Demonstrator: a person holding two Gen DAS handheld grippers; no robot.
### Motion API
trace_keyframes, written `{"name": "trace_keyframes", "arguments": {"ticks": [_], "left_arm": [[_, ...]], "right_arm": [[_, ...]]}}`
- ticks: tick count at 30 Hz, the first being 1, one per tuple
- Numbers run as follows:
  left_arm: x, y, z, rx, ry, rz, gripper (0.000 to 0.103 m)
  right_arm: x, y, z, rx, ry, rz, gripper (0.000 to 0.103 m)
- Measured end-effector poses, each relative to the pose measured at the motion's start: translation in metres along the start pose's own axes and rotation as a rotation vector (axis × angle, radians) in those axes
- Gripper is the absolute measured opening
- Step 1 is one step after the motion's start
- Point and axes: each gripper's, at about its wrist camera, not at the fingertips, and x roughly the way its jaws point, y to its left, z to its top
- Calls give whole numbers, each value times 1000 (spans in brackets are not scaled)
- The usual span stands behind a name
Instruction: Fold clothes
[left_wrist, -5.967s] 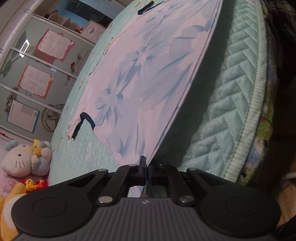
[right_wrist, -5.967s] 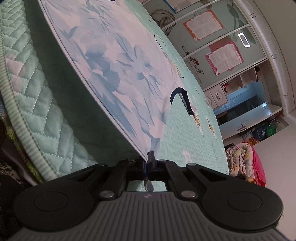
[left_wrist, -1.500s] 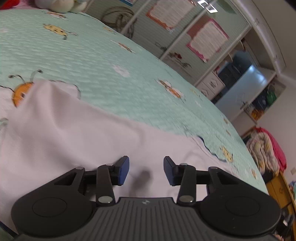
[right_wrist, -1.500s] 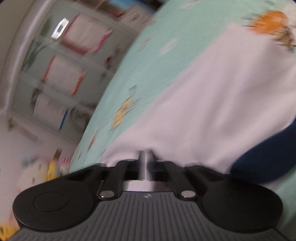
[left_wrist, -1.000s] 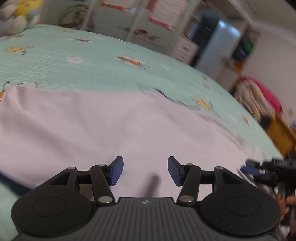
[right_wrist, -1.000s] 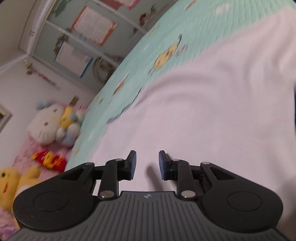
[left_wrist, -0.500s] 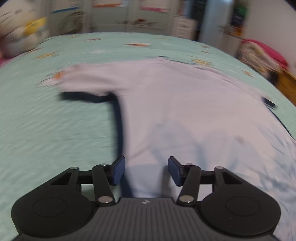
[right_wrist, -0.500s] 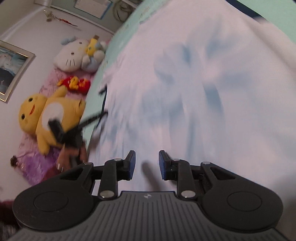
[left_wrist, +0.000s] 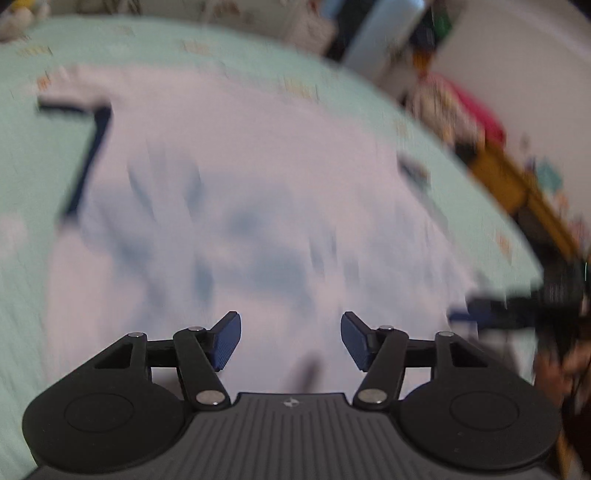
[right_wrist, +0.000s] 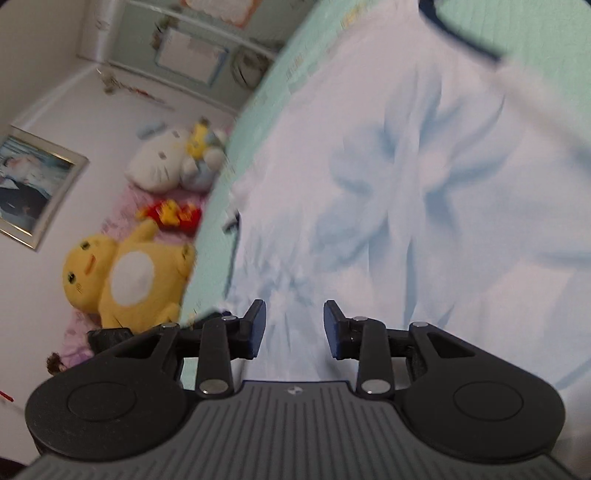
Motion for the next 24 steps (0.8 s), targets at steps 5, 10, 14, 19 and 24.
{"name": "trace_keyframes", "arguments": {"ticks": [5,10,14,19,24], "left_arm": [[-43,6,-36,68,59,49,62],[-67,5,-33,54,25,88,61],[-53,-12,-22,89,-21,119,63],[-39,7,-36,118,26,220,62],[-49,-8,-40,154,22,203,60]], "right_arm": [[-21,-2,-52,-25,152,-14,34],[-61,9,-50,-42,83,33,36],[-50,20,-9,-40,-76,9,36],[-61,-6,-14,-30,-65,-167,31],[-109,-20,-53,15,6,-238,21]]}}
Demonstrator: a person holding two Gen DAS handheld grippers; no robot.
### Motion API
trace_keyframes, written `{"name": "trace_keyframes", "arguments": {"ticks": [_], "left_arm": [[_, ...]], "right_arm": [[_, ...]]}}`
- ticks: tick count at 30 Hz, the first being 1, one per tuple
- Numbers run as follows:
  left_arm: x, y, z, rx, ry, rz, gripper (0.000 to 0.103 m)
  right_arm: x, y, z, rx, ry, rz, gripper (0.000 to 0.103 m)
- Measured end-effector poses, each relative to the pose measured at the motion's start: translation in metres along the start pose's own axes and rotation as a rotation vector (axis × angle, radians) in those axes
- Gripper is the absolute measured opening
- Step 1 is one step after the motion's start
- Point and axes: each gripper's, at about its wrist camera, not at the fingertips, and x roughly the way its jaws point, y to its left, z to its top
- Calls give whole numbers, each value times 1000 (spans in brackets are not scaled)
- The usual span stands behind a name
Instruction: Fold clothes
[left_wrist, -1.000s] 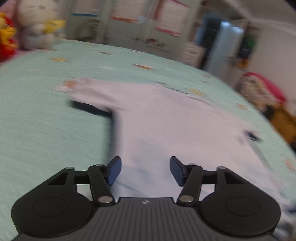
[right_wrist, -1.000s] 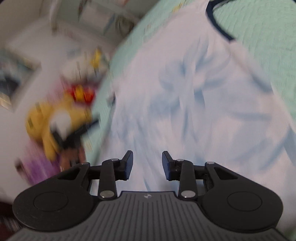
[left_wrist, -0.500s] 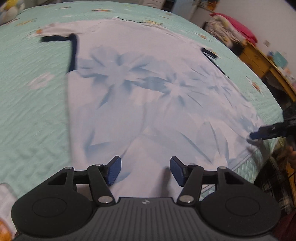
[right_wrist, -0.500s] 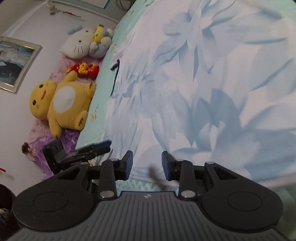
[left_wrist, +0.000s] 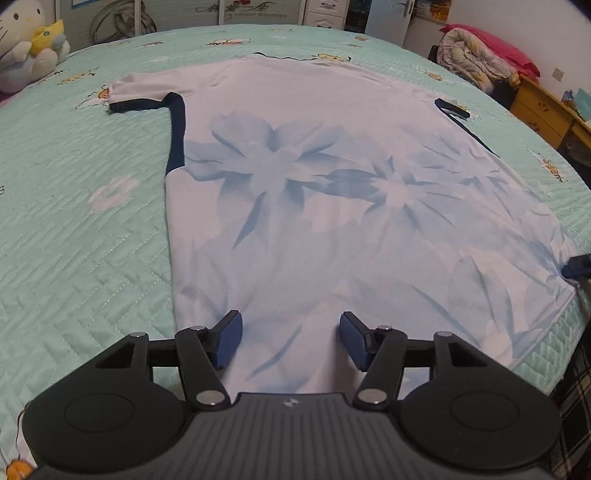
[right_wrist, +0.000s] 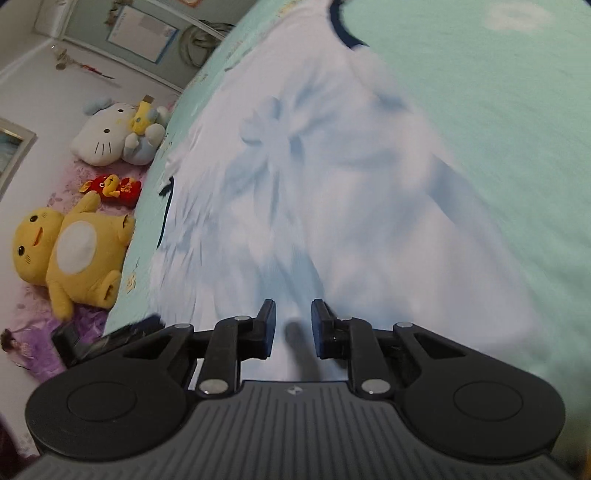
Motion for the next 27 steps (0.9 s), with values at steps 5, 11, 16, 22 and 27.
{"name": "trace_keyframes", "arguments": {"ticks": [5,11,16,22,27], "left_arm": [[11,-61,19,72,-46,-222,61],[38,-94,4,81,37,-327,59],[19,-67,-8,-6,101,-389,56],[10,-23,18,-228,-40,-354,57],[26,11,6,-349,-30,-214,48]], "right_arm": [[1,21,11,-39,-59,91,33],[81,57,8,-91,88,194,32],[64,31,-25,-105,176,178,12],[27,27,16,-81,6,192,32],[21,-11,55,91,-197,152,33]]}}
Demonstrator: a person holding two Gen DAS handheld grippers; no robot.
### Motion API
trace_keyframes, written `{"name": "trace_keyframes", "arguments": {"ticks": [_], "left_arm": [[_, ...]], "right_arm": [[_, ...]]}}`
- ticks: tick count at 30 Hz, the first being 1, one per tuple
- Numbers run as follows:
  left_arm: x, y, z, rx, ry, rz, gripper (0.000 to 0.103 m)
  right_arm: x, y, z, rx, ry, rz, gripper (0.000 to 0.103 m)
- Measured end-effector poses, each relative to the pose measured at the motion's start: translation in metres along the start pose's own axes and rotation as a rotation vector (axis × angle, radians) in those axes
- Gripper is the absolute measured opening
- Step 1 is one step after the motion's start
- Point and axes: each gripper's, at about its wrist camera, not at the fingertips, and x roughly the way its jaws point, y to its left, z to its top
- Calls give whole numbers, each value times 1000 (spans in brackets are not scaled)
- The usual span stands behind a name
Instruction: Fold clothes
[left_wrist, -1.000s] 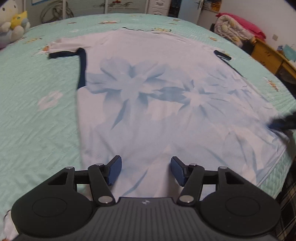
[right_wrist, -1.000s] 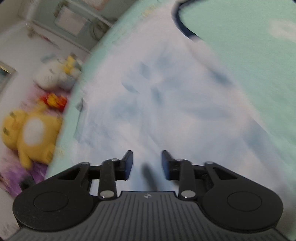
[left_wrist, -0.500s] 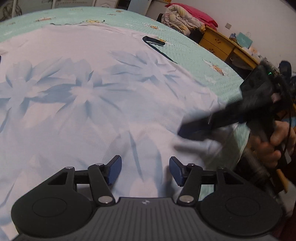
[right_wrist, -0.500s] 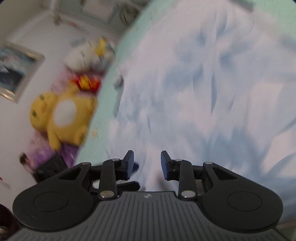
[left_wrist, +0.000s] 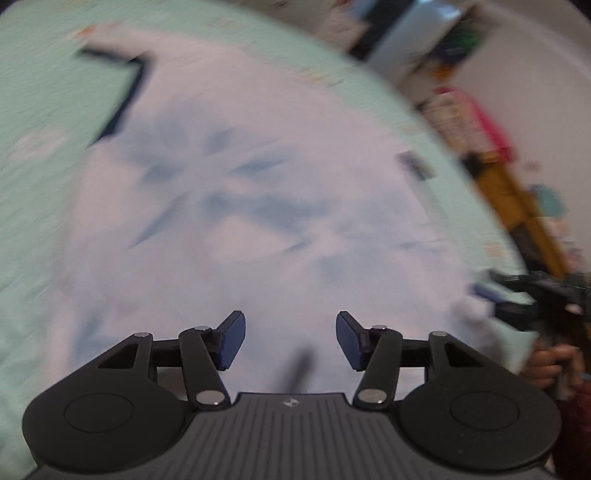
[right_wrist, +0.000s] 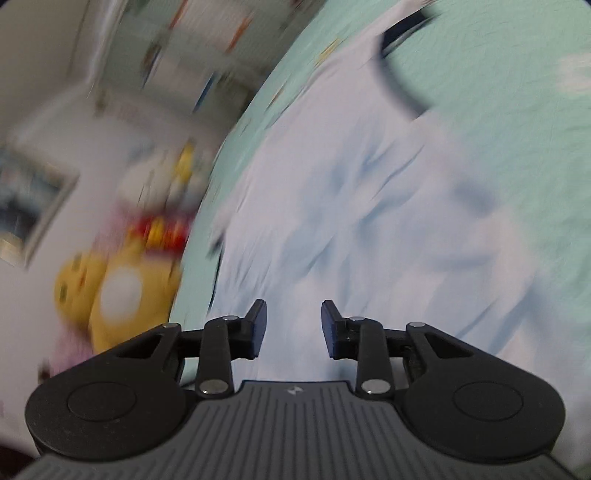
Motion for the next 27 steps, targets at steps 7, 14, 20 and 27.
{"name": "trace_keyframes", "arguments": {"ticks": [7,14,20,27], "left_arm": [[-10,-16,-5,50,44,121,52],[3,-46,-14,199,85,276,60],[2,-54,-22,220,75,310,62],[5,-59,-28,227,51,327,66]], "right_arm": [[-28,-11,-27,-49,-26,-178,18],[-23,13,-24,-160,-132,-277,29],[-33,13,-59,-144,-82,-381,27],[14,99,-95,-472,-14,-348,30]]}}
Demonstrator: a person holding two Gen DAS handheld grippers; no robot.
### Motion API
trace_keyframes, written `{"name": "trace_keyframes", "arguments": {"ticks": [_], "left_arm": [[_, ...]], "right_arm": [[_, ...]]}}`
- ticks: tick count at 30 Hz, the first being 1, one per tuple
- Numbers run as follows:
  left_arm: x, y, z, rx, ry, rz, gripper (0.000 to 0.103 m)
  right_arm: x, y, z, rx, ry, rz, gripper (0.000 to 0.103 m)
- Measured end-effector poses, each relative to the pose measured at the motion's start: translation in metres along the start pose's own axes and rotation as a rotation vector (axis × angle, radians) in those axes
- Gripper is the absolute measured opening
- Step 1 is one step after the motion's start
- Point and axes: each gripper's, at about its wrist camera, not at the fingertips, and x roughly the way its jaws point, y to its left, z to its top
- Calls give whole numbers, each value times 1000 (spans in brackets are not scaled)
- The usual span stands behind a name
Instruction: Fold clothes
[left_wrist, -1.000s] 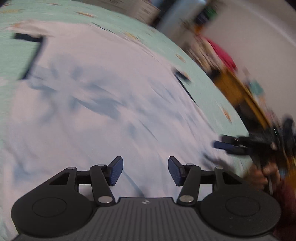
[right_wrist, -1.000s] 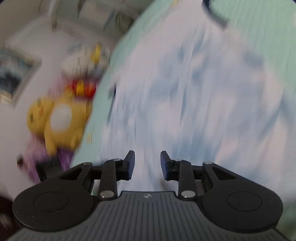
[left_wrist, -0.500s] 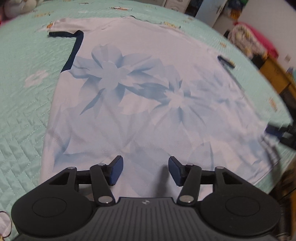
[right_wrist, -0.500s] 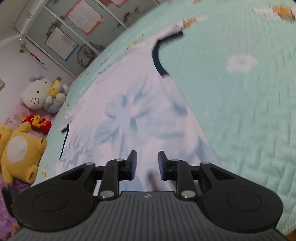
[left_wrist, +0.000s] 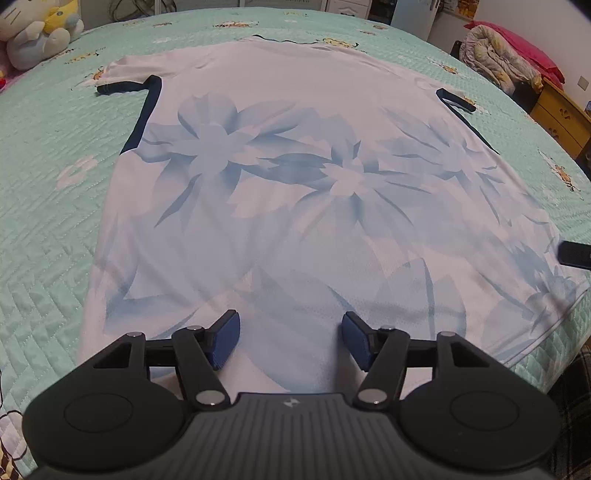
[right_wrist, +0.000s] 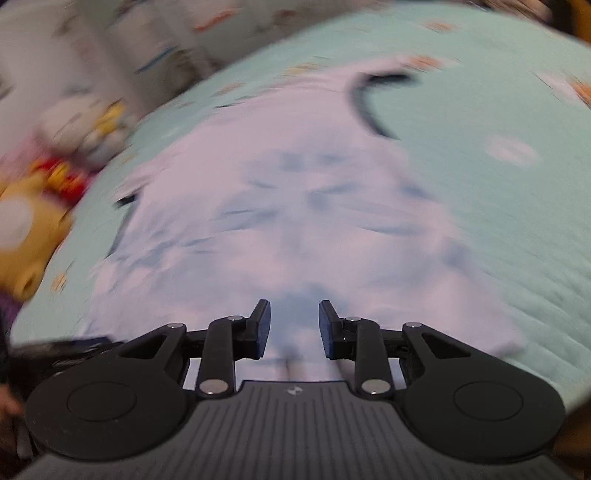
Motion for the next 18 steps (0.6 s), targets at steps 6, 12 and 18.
{"name": "trace_keyframes", "arguments": {"ticks": [6,12,18], "left_arm": [[1,-7,-3,38,-10,19,70],[2,-7,-4,39,-16,15,71],[1,-7,-6,49,-27,11,71]], "right_arm": [[45,64,-41,-137,188,88,29],[17,96,-41,-252,180,69,29],[31,100,-23,-210,75,105,29]]}}
